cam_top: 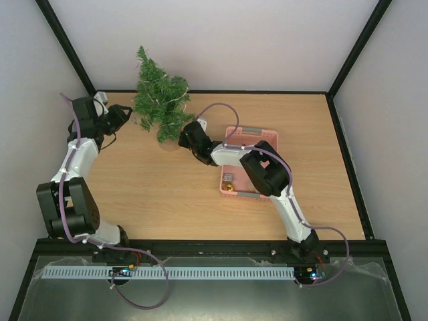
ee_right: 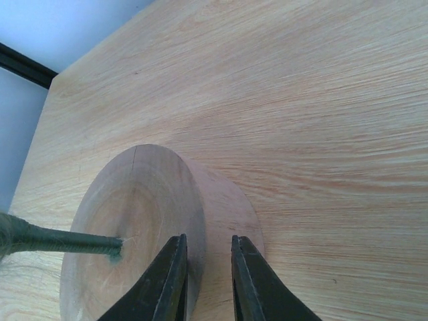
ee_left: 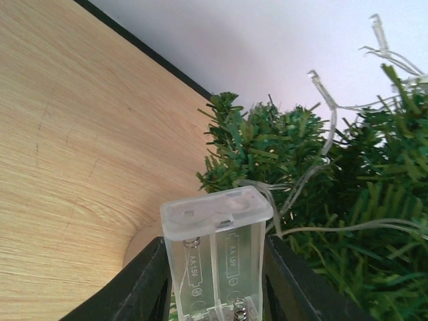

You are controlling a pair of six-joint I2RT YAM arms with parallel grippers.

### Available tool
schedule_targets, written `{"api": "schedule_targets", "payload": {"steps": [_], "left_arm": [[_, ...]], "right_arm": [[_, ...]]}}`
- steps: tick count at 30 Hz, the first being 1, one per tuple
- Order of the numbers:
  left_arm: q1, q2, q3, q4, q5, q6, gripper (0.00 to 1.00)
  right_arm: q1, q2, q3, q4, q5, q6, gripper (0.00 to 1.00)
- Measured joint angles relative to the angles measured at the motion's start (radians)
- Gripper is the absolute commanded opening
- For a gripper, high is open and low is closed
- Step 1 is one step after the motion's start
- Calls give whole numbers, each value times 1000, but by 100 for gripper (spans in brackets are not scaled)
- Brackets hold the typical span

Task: Decorate the small christmas tree
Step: Hang the decoration item on the Christmas tree.

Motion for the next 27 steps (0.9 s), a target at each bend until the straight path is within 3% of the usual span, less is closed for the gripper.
{"api": "schedule_targets", "payload": {"steps": [19,27], "left_arm": [[22,67,49,49,145,-11,36],[26,100,69,46,126,19,36]], "right_arm": [[0,0,2,1,13,-138,16],[-2,0,2,1,17,-162,16]]}}
